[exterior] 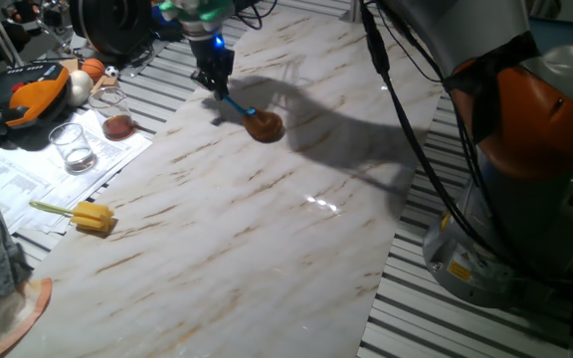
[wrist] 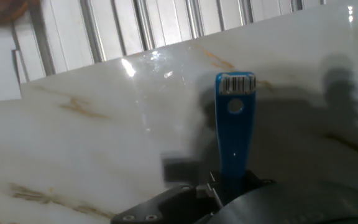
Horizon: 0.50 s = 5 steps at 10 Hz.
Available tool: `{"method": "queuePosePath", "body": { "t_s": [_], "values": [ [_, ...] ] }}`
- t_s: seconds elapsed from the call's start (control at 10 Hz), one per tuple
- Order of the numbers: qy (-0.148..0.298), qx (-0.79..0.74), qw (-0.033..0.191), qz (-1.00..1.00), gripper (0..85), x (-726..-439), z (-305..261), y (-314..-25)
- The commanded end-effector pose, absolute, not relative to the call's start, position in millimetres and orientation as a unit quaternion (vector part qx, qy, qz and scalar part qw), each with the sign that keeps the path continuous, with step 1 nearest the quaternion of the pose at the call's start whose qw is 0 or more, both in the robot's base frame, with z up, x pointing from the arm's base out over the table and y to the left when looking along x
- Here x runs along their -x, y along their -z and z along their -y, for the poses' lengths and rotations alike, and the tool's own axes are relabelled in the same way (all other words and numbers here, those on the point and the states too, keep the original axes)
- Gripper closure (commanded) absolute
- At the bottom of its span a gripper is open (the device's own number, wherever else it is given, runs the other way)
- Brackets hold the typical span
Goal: Scrub the table with a brush
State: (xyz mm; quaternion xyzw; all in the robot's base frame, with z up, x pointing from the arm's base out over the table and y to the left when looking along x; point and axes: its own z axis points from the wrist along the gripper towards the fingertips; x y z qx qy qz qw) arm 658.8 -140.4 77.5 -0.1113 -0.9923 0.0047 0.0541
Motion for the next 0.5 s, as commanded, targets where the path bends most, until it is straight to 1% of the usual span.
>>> {"method": "queuePosePath", "body": {
  "t_s": [0.0, 0.4],
  "values": [
    [-0.004, 0.124, 0.056, 0.991, 85.0, -658, 137, -79],
    [0.004, 0.175, 0.061, 0.983, 85.0, -659, 114, -89]
  ]
}}
